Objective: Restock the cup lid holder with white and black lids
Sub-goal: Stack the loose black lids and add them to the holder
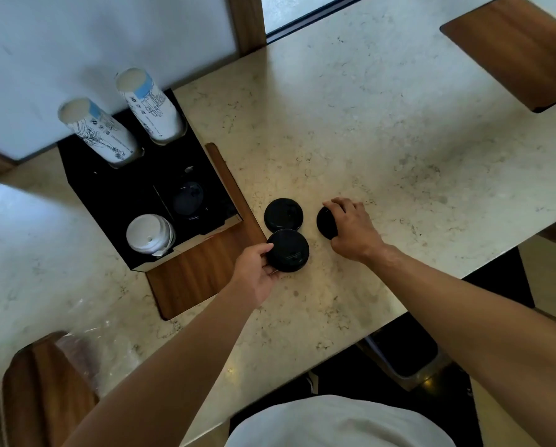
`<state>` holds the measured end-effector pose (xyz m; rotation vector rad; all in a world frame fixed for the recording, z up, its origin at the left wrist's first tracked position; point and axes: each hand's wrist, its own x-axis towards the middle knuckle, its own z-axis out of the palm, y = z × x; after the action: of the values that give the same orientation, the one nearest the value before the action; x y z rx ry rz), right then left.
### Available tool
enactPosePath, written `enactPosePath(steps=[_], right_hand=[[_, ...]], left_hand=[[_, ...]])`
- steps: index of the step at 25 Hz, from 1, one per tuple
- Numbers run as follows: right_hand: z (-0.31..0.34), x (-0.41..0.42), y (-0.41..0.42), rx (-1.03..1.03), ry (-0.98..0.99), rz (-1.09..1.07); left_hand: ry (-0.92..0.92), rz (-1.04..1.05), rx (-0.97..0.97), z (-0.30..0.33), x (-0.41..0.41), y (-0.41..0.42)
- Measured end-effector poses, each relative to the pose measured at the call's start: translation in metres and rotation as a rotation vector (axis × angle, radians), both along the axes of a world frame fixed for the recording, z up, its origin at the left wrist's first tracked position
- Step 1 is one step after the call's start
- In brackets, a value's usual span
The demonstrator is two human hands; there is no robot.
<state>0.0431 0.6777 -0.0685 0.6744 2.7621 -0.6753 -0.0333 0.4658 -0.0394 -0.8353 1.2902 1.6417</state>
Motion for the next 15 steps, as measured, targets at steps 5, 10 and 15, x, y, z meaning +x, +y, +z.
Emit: enactPosePath(steps=[5, 10, 15], right_hand=[[0.012, 0.010, -0.011, 0.068, 0.142, -0.184], [0.029, 0.015, -0.057, -0.117, 0.322, -0.314], [0.031, 0.012, -0.099, -0.091, 0.367, -0.240]], left_hand=[[0.017, 0.000, 0.014, 0.003, 0.003, 0.001], [0.022, 0.000, 0.072, 0.009, 0.011, 0.000], [0.020, -0.010, 0.144, 0.016, 0.013, -0.012]])
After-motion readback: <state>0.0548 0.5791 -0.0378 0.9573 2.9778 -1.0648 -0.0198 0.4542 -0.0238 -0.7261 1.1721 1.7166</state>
